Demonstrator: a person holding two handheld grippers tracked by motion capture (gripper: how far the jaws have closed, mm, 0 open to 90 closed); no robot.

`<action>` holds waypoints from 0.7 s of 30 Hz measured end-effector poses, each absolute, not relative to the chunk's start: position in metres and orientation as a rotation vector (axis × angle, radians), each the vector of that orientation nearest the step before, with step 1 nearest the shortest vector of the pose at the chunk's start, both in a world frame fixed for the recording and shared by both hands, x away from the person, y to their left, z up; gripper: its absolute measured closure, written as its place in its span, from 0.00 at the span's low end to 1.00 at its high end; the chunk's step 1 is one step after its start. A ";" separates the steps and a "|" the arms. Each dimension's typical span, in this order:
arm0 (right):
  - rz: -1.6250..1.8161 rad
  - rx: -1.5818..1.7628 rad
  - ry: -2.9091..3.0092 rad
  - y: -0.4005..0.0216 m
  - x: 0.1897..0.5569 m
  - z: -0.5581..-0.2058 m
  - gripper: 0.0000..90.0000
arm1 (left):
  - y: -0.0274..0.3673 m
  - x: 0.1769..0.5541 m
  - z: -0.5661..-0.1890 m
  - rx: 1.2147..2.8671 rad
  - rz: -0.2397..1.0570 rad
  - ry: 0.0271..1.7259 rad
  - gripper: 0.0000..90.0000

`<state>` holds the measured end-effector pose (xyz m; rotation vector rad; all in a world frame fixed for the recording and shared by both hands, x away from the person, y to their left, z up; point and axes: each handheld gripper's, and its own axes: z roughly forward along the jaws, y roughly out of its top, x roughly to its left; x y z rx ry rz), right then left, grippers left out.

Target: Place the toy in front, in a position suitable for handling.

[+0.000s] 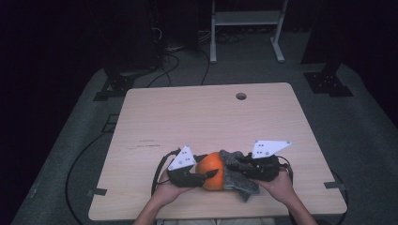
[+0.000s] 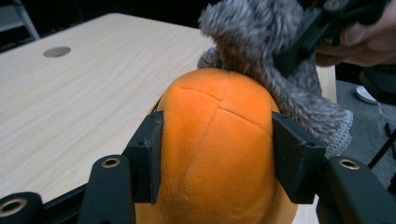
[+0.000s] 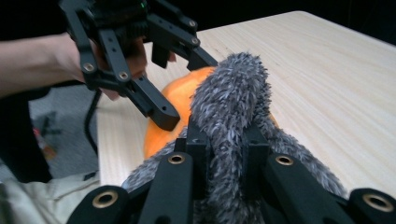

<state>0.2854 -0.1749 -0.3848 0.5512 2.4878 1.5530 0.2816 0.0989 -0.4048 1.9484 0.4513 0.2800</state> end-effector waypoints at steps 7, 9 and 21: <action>1.492 0.645 2.519 -0.182 0.293 -0.400 0.86 | 0.103 0.290 -0.411 1.965 0.214 0.458 0.20; 1.577 0.600 2.493 -0.181 0.288 -0.390 0.86 | 0.103 0.292 -0.416 1.962 0.210 0.480 0.17; 1.517 0.657 2.534 -0.180 0.299 -0.405 0.86 | 0.101 0.288 -0.418 1.971 0.219 0.407 0.30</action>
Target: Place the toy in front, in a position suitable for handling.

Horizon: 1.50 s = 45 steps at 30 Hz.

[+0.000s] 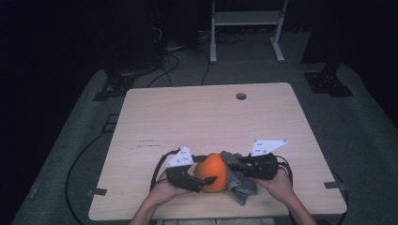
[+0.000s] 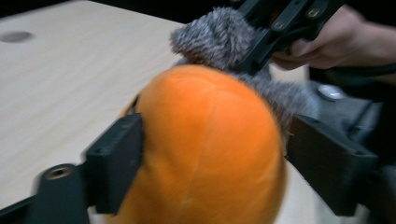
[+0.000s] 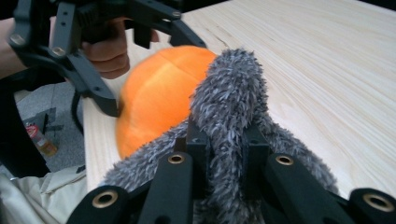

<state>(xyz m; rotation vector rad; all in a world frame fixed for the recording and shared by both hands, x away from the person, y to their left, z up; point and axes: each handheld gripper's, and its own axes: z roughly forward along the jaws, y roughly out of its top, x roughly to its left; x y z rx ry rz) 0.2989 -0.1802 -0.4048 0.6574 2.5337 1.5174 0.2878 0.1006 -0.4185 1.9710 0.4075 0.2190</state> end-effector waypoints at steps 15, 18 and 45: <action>1.542 0.555 2.508 -0.176 0.286 -0.386 0.86 | 0.097 0.287 -0.427 2.007 0.190 0.381 0.27; 1.509 0.493 2.513 -0.168 0.280 -0.383 0.86 | 0.097 0.285 -0.424 2.029 0.224 0.355 0.35; 1.537 0.503 2.480 -0.176 0.279 -0.379 0.86 | 0.104 0.290 -0.416 1.953 0.233 0.443 0.42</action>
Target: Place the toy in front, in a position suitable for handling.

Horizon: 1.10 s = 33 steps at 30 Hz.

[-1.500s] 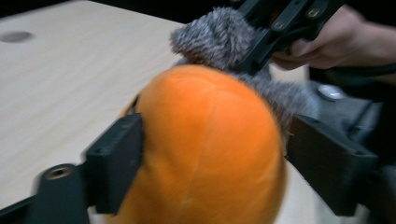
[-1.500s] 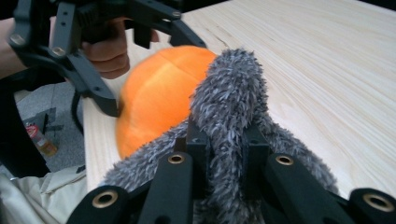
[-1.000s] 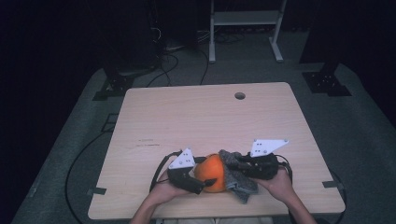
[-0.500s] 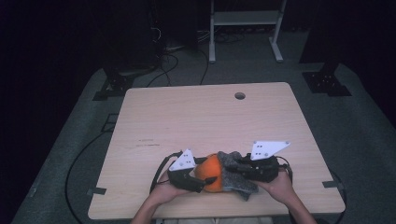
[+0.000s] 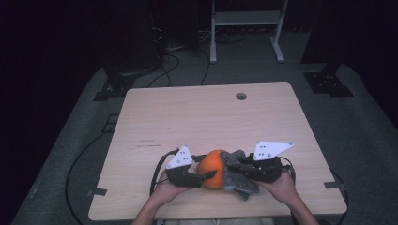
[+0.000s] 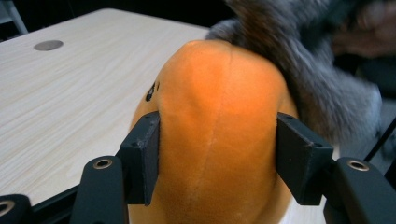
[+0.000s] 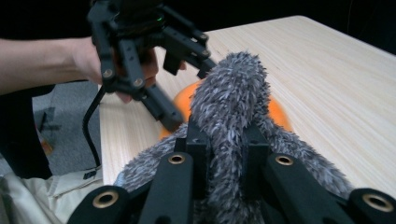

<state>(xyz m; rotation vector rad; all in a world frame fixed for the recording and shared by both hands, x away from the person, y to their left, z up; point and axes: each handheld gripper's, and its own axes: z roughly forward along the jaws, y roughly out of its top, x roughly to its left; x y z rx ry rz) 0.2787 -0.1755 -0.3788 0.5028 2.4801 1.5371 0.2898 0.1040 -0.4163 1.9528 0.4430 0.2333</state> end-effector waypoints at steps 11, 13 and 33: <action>1.459 0.545 2.482 -0.177 0.282 -0.388 0.86 | 0.093 0.287 -0.429 2.001 0.286 0.406 0.37; 1.458 0.511 2.487 -0.173 0.279 -0.386 0.86 | 0.095 0.286 -0.429 2.003 0.293 0.401 0.41; 1.345 0.596 2.478 -0.189 0.288 -0.390 0.86 | 0.087 0.285 -0.432 2.017 0.243 0.401 0.30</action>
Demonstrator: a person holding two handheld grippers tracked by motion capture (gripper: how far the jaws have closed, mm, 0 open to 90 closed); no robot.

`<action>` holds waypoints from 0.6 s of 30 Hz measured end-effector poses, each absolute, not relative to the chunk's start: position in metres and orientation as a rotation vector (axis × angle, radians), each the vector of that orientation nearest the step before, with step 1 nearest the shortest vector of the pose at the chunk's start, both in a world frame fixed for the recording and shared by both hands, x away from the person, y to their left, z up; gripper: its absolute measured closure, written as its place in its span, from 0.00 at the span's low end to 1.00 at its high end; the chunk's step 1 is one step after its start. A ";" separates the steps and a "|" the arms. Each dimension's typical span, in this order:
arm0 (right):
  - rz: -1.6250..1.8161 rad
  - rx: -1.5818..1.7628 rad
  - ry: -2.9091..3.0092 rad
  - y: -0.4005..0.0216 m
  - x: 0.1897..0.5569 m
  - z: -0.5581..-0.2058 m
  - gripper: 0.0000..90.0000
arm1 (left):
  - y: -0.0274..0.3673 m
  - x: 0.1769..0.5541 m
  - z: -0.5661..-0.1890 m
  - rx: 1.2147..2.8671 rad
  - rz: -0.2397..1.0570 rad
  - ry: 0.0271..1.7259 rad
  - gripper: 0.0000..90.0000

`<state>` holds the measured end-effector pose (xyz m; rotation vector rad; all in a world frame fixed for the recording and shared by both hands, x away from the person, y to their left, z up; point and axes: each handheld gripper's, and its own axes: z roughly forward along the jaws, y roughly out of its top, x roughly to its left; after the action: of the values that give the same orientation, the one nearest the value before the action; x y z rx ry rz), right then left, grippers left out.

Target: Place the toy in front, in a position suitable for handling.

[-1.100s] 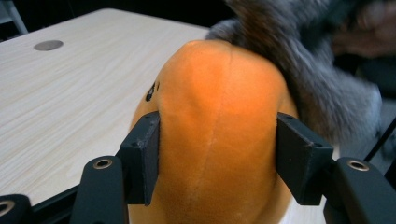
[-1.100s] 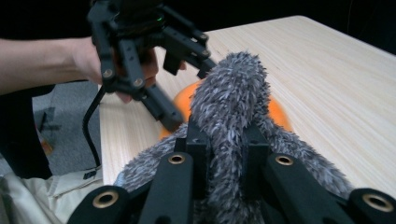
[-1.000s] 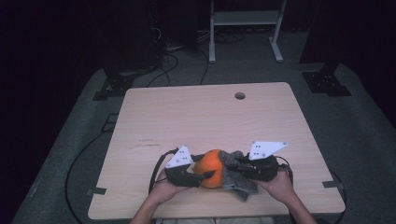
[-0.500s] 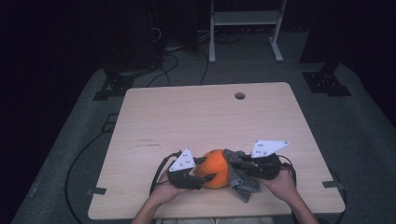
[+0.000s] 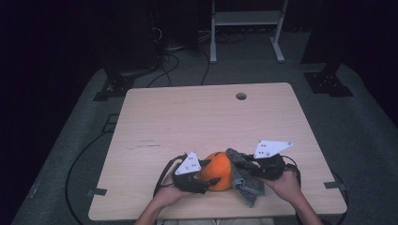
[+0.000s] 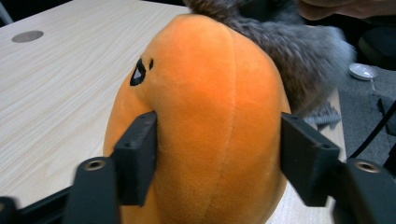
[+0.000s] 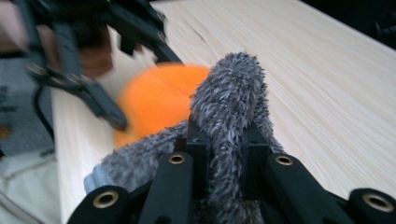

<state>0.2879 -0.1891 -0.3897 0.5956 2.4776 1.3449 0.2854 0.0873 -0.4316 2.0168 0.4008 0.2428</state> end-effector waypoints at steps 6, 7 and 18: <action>1.330 0.419 2.517 -0.169 0.271 -0.375 0.86 | 0.078 0.275 -0.434 2.070 0.298 0.276 0.37; 1.313 0.409 2.519 -0.167 0.272 -0.374 0.86 | 0.078 0.274 -0.434 2.074 0.300 0.271 0.38; 1.341 0.510 2.566 -0.190 0.279 -0.382 0.87 | 0.082 0.284 -0.433 2.038 0.197 0.336 0.27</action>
<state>0.2794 -0.1903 -0.3823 0.5095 2.5660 1.3408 0.2844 0.0821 -0.4328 2.0384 0.3361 0.1973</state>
